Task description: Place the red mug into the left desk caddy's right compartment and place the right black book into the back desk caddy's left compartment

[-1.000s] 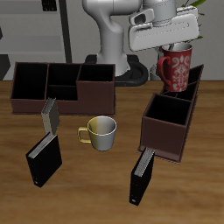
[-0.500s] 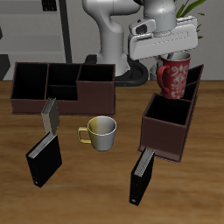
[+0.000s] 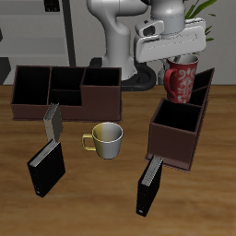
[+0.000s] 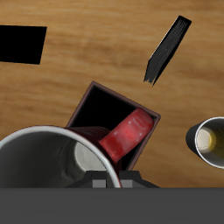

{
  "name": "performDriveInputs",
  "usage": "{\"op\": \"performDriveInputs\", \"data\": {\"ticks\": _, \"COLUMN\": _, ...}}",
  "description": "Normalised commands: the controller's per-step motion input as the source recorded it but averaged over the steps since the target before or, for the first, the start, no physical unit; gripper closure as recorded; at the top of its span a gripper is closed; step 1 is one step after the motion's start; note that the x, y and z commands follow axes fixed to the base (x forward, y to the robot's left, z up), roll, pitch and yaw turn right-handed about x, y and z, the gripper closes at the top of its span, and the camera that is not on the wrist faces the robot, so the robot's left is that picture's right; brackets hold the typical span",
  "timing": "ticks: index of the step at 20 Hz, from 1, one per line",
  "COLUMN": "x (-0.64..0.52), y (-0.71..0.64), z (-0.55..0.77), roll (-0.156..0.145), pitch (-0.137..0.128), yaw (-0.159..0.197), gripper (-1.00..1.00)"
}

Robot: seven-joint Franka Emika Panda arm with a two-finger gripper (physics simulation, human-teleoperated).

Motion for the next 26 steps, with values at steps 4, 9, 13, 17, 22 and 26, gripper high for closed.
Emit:
{"op": "performDriveInputs", "data": {"ticks": 4, "x": 0.08, "y": 0.00, "z": -0.12, "roll": -0.056, "pitch": 0.017, "yaw": 0.029, "gripper": 1.00}}
{"op": "performDriveInputs", "data": {"ticks": 9, "x": 0.03, "y": 0.03, "z": -0.12, "roll": -0.010, "pitch": 0.023, "yaw": 0.033, "gripper": 1.00}}
{"op": "performDriveInputs", "data": {"ticks": 13, "x": -0.05, "y": 0.15, "z": -0.12, "roll": 0.014, "pitch": -0.004, "yaw": 0.054, "gripper": 1.00}}
{"op": "performDriveInputs", "data": {"ticks": 17, "x": 0.05, "y": -0.02, "z": -0.17, "roll": -0.022, "pitch": 0.029, "yaw": 0.024, "gripper": 1.00}}
{"op": "performDriveInputs", "data": {"ticks": 22, "x": 0.09, "y": -0.02, "z": -0.22, "roll": -0.032, "pitch": 0.034, "yaw": 0.026, "gripper": 1.00}}
{"op": "performDriveInputs", "data": {"ticks": 26, "x": 0.02, "y": -0.06, "z": -0.17, "roll": -0.036, "pitch": 0.019, "yaw": 0.034, "gripper": 1.00}}
